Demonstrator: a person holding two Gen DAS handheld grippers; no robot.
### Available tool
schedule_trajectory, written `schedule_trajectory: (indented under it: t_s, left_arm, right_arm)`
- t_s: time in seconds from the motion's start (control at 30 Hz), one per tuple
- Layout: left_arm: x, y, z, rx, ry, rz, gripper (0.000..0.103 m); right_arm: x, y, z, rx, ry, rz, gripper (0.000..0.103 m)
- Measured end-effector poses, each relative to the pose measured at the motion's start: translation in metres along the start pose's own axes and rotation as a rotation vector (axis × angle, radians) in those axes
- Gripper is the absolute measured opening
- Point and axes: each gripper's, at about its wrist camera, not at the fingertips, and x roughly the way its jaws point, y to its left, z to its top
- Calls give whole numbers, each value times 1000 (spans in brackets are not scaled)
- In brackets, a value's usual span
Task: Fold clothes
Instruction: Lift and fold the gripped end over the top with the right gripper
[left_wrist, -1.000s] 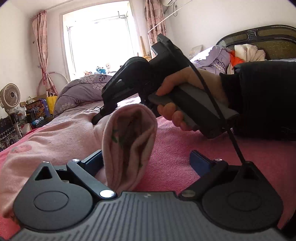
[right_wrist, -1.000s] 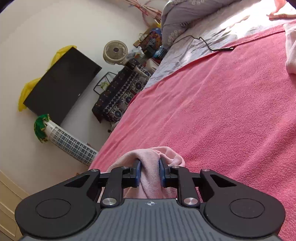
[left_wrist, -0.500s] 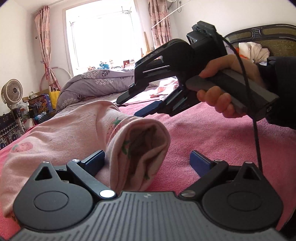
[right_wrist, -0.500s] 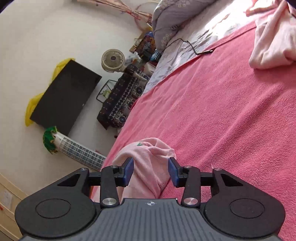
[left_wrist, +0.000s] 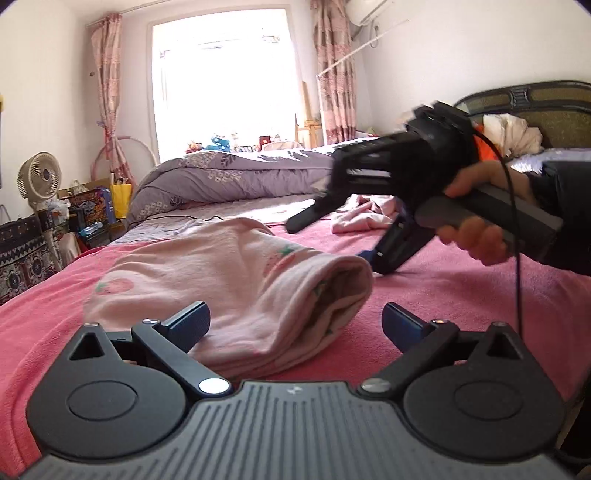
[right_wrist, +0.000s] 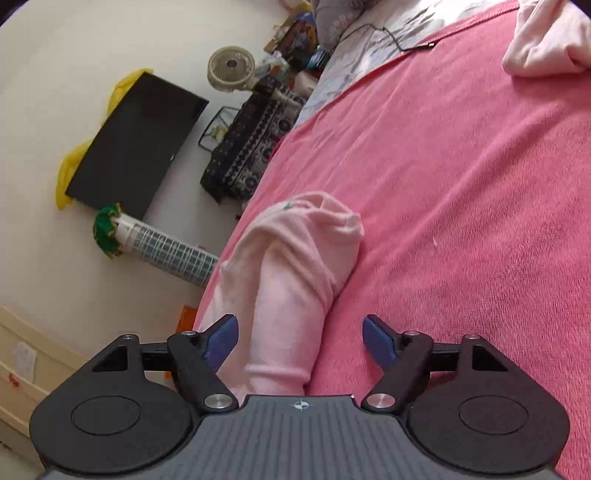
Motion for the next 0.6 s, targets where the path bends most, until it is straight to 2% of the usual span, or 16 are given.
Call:
schedule_trajectory:
  t_s: [0.1,0.13,0.23,0.27,0.3,0.37,0.4,0.47,0.6]
  left_arm:
    - [-11,27,2,-108,-25,116,102]
    - [-11,37,2,-156,-24,161,102]
    - [1,65,-5,-287,59,271,102]
    - [0,74,-10,-321,63,266,103]
    - [0,82,-15,-355,66,260,103]
    - [-2,93,-19,-391,66,252,103]
    - [-2,95,-20,-394,63,250,103]
    - [-2,95,-18,-360,56,249,103]
    - [-5,94,-8,-310,32,295,103]
  right_arm:
    - [-6,7,-10,-44,38,18,78]
    - [-1,10,-10,-50,45,28,82]
    - [13,21,-12,-66,64,56,84]
    - [18,24,-14,-71,66,59,82]
    - [24,28,-16,-77,68,56,76]
    - [30,37,-25,-95,54,-8,37]
    - [29,38,-30,-88,37,-30,35]
    - [20,28,-43,-4,-5,23,27]
    - [5,29,-78,109,-62,111,26]
